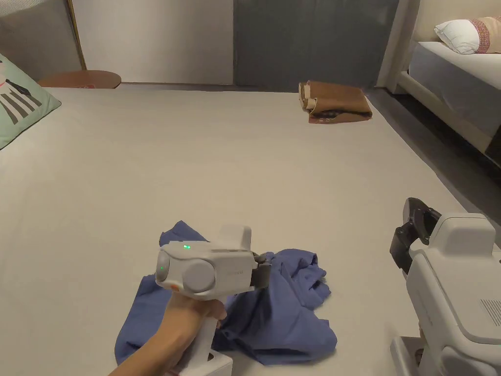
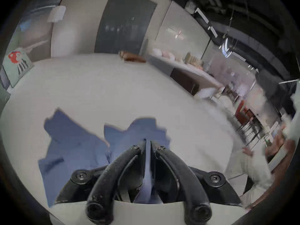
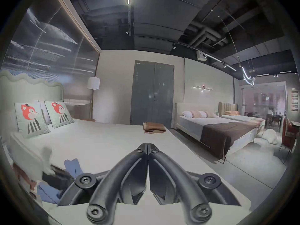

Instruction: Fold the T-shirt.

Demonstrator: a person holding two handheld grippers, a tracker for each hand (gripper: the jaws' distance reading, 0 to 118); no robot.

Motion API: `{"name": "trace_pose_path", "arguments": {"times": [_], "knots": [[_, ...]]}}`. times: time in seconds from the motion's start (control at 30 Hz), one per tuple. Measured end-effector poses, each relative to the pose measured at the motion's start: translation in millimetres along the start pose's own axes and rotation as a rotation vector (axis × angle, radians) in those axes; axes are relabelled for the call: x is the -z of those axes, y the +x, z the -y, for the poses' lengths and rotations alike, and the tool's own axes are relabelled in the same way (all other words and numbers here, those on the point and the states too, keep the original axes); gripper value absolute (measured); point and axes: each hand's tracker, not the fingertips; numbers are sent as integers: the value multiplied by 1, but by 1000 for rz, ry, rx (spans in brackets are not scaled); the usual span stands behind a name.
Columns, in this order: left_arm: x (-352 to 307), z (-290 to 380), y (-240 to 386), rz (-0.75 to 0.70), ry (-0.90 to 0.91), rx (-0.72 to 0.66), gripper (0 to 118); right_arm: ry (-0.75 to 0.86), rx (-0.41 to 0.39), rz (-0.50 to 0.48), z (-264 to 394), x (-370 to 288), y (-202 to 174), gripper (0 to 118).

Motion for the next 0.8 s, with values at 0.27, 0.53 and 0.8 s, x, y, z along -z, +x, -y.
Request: {"name": "trace_pose_path", "arguments": {"times": [0.27, 0.53, 0.8], "knots": [[22, 45, 1, -118, -96, -60, 3, -47, -3, -4, 16, -1, 2, 0], [-33, 15, 10, -220, 104, -41, 108, -32, -11, -6, 6, -4, 1, 0], [-140, -16, -5, -409, 551, 71, 108, 1, 1, -8, -15, -4, -8, 0]]}}
